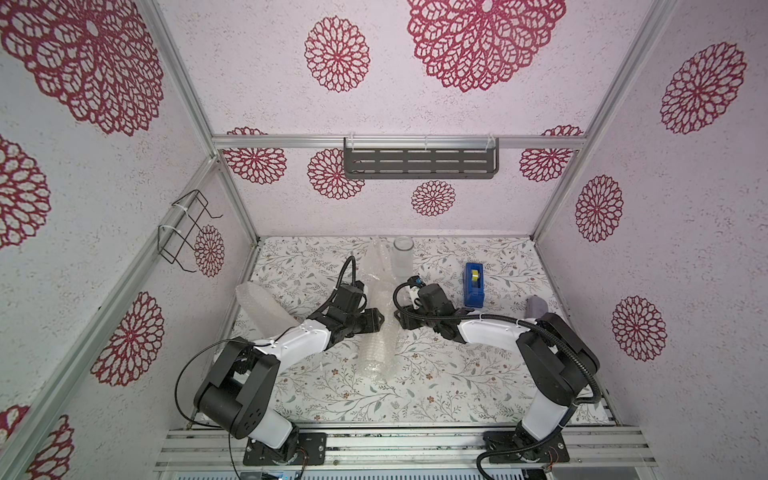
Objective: Wrap vases in bubble wrap
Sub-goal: Stick the tape on the bubble wrap.
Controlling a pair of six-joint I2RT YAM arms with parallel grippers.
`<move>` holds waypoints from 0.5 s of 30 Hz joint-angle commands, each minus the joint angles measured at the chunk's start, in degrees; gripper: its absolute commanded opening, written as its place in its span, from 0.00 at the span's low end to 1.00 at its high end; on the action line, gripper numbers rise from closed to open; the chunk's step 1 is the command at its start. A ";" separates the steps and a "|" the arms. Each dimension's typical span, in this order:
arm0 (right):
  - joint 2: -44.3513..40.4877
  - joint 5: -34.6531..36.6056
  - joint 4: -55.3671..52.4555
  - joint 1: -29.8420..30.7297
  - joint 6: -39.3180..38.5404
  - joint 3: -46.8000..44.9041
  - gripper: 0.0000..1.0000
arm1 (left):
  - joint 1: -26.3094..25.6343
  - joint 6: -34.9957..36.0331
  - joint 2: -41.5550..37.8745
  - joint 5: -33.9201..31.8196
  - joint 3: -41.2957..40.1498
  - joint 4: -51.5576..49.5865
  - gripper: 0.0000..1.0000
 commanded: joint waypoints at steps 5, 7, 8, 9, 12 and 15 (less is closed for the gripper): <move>-0.31 -0.01 0.95 -0.19 -1.31 0.02 0.64 | -0.32 -0.36 0.28 1.69 1.75 -3.27 0.53; 0.40 -0.45 1.75 -0.19 -0.88 -0.03 0.64 | -0.26 -0.90 0.67 2.93 2.88 -2.37 0.54; 0.65 -0.72 2.16 -0.19 -0.58 -0.11 0.64 | -0.08 -1.44 0.97 3.39 3.43 -1.84 0.55; 0.72 -0.73 2.41 -0.19 -0.35 -0.22 0.64 | 0.20 -2.32 1.29 4.32 3.68 -0.80 0.56; 0.81 -0.42 2.72 -0.19 -0.11 -0.42 0.64 | 1.23 -5.49 2.00 6.11 3.73 2.71 0.59; 1.00 -0.63 2.73 -0.11 -0.11 -0.25 0.64 | 1.83 -7.47 3.47 6.75 4.54 3.61 0.59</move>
